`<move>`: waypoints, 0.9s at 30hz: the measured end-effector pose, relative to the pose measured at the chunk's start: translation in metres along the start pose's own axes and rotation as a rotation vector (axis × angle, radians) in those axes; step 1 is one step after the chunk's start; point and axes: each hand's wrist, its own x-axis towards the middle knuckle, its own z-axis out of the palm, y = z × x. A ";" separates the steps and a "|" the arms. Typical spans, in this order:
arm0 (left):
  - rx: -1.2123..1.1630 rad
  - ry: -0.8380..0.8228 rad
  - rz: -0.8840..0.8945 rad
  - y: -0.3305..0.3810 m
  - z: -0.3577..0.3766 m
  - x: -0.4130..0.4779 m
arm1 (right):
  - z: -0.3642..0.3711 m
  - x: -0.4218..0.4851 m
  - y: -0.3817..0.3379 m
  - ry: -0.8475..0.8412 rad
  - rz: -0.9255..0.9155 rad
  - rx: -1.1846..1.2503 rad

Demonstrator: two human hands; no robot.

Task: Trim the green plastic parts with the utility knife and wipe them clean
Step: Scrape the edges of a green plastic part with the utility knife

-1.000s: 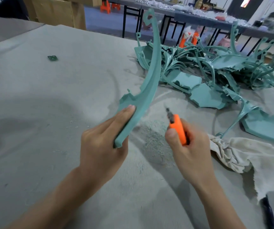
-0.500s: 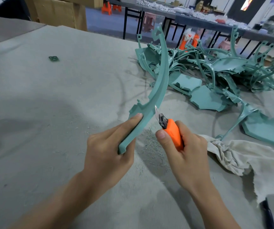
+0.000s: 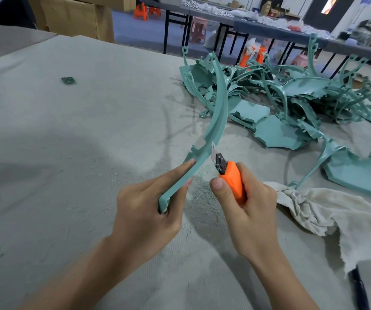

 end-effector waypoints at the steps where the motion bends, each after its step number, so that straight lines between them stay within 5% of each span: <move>1: 0.000 -0.005 -0.005 0.000 0.000 0.000 | 0.000 0.000 0.000 0.004 0.005 -0.005; 27: 0.015 -0.049 0.043 -0.001 -0.001 0.002 | -0.001 0.004 0.000 0.040 0.032 -0.063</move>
